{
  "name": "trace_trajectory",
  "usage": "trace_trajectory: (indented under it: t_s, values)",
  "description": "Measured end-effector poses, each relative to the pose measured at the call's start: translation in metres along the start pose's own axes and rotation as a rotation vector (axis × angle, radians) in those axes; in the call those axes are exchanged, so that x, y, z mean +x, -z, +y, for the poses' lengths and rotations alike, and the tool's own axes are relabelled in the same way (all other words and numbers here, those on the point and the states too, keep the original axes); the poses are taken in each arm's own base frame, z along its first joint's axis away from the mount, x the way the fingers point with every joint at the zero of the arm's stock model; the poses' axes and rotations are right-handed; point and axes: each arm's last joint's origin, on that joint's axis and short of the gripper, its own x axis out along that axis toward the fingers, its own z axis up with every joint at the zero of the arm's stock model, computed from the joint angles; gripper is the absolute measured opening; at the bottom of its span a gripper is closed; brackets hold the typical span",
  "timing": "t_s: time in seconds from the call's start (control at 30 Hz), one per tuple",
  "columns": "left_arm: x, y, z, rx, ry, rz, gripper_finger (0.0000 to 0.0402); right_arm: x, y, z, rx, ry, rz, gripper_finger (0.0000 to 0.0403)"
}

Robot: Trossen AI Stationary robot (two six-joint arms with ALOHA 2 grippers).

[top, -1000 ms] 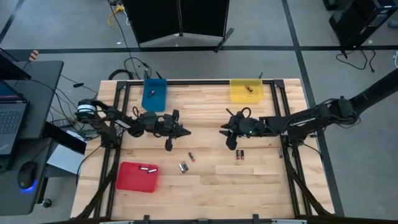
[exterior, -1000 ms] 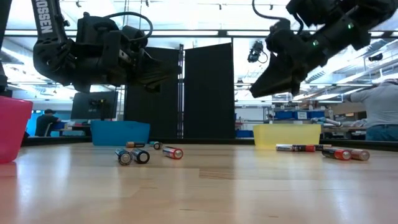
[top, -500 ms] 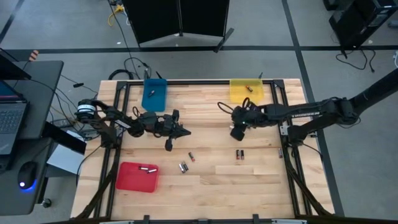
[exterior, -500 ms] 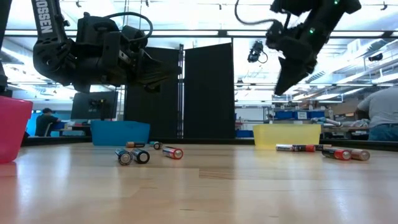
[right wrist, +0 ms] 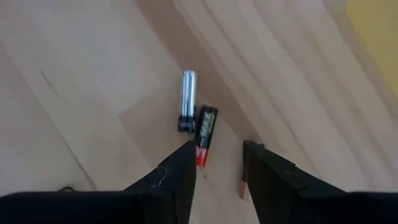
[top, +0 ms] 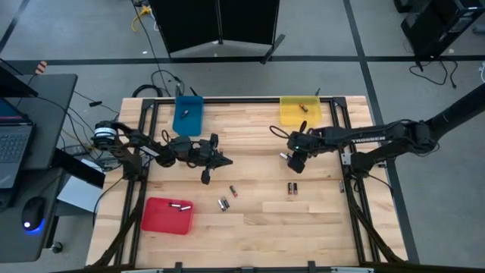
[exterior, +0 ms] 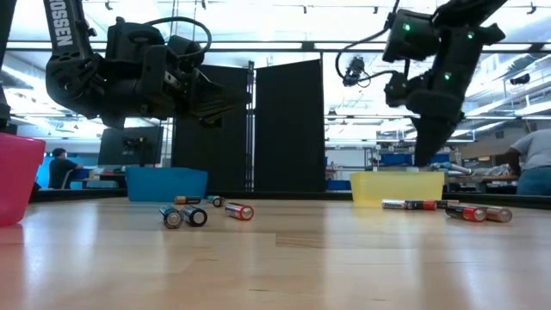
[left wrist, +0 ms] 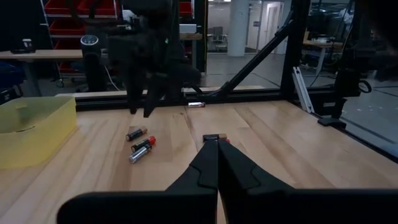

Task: Sort batteries
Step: Put the red battery into the yellow bin

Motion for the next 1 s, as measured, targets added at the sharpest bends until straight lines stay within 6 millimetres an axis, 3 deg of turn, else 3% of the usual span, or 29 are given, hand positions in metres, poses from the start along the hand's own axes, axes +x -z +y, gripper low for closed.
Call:
trace_trajectory:
  t_s: [0.33, 1.0]
  values:
    - [0.000, 0.001, 0.000, -0.002, 0.000, 0.006, 0.0006, 0.022, 0.018, -0.003, 0.021, -0.020, 0.018, 0.0142]
    - [0.000, 0.001, 0.000, -0.006, 0.000, 0.015, 0.0006, 0.044, 0.033, -0.006, 0.033, -0.047, -0.053, 0.0142]
